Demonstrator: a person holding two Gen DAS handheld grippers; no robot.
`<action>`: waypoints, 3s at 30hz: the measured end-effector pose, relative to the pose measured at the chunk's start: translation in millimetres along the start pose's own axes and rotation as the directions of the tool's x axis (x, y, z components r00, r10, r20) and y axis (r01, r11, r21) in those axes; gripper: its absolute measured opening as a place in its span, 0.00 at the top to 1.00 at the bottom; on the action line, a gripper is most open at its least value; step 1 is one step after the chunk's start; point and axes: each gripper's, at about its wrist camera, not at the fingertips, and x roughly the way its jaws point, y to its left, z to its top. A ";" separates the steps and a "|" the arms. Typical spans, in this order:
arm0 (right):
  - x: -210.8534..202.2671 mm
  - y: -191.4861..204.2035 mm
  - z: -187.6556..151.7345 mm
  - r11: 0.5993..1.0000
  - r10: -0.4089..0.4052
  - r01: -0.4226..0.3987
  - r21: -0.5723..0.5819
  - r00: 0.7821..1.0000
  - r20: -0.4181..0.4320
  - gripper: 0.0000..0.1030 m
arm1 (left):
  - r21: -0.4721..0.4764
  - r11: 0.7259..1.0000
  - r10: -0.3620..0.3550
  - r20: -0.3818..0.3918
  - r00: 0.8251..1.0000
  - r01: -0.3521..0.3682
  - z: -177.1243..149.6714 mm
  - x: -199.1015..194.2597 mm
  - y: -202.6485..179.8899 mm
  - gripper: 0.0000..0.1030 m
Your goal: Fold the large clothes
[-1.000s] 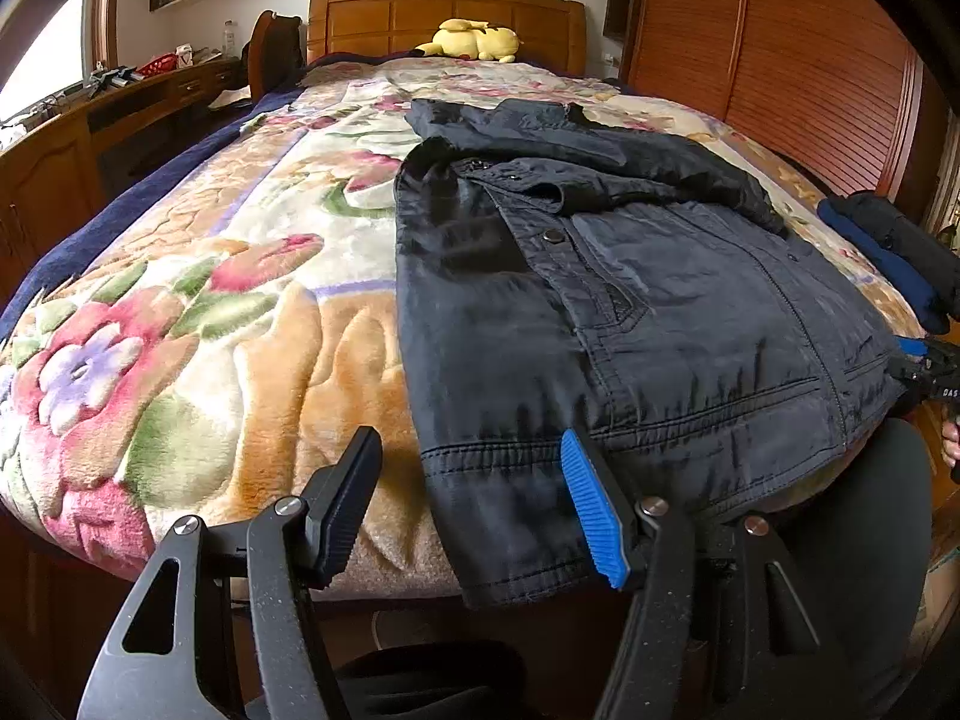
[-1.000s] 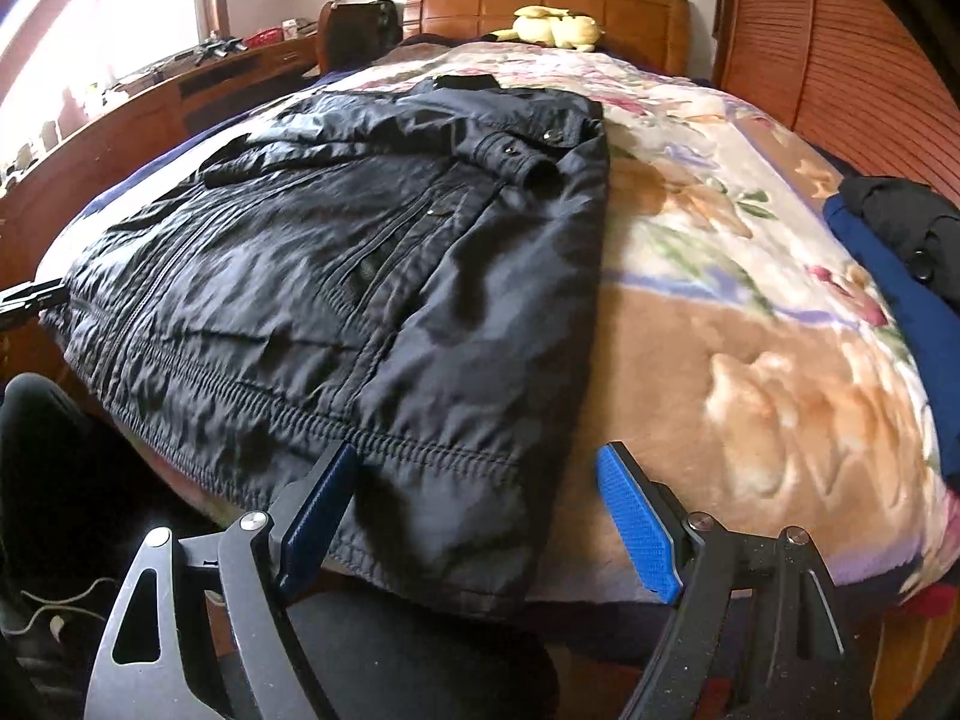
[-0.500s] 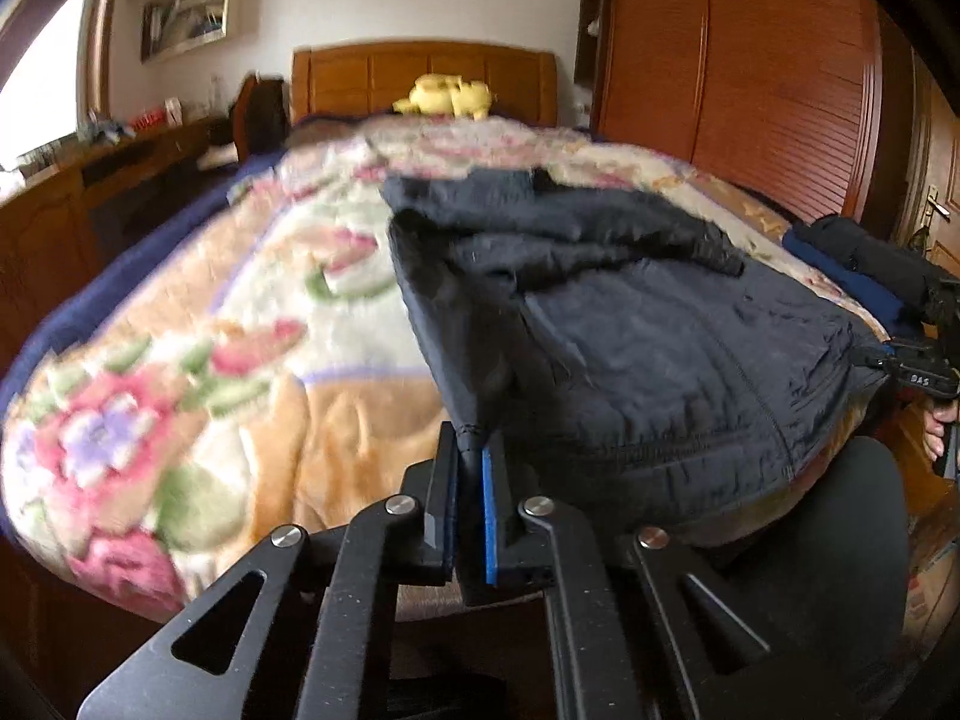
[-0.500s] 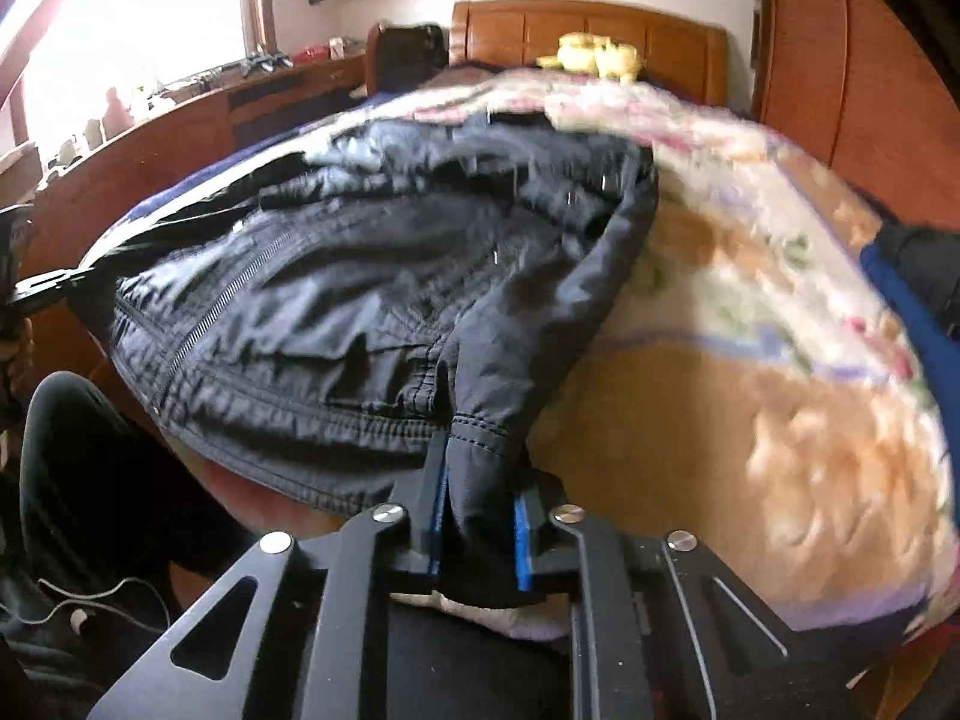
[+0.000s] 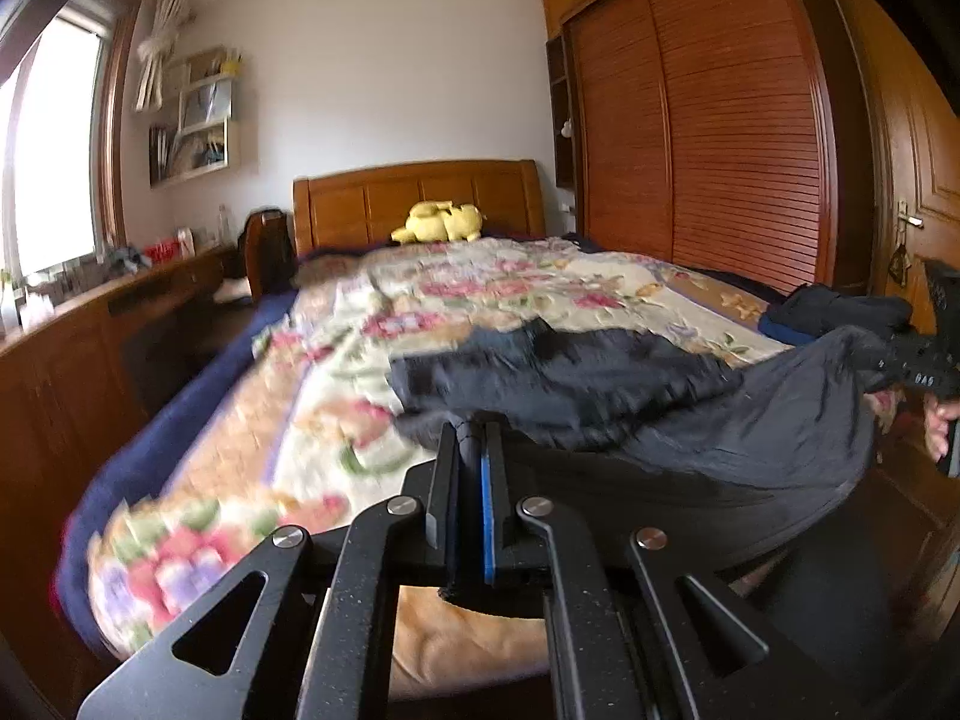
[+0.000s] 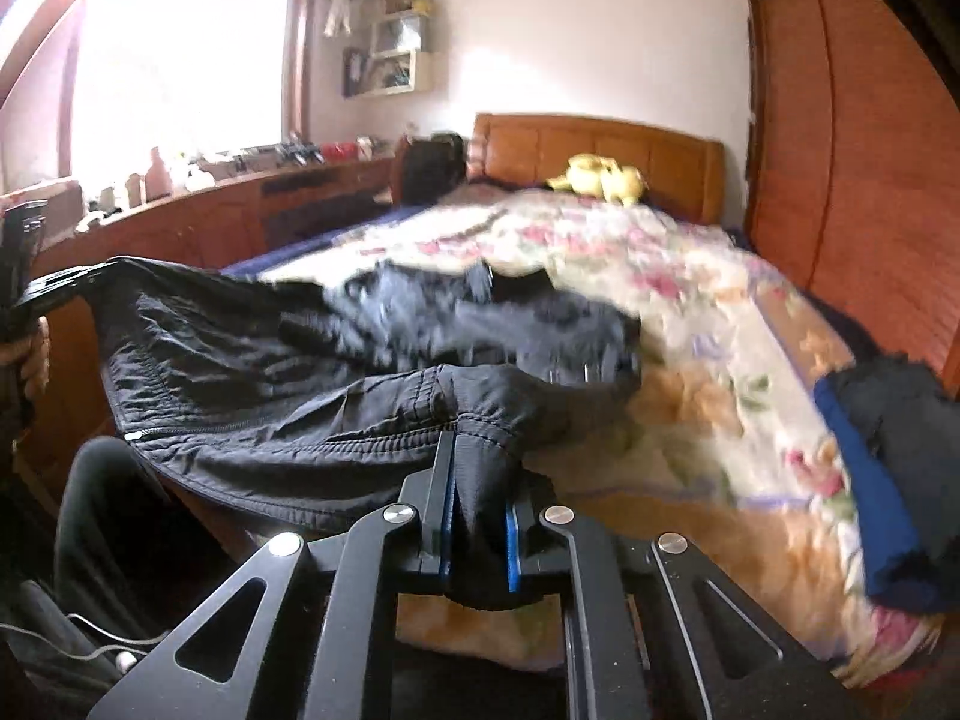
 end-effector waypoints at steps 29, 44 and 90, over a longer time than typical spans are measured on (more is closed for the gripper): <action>209.1 -62.5 100.6 0.999 -0.041 0.040 0.018 0.999 0.022 0.89 | -0.021 0.998 0.063 -0.034 0.997 -0.064 35.4 219.5 50.9 0.94; 380.9 -91.7 203.4 0.982 -0.189 0.189 0.000 0.982 0.005 0.88 | 0.033 0.983 0.183 -0.050 0.982 -0.181 112.2 371.9 73.6 0.94; 344.0 -79.7 101.1 0.966 -0.168 0.214 0.147 0.947 -0.273 0.16 | -0.028 1.000 0.000 -0.425 0.905 -0.013 -44.8 320.1 82.3 0.30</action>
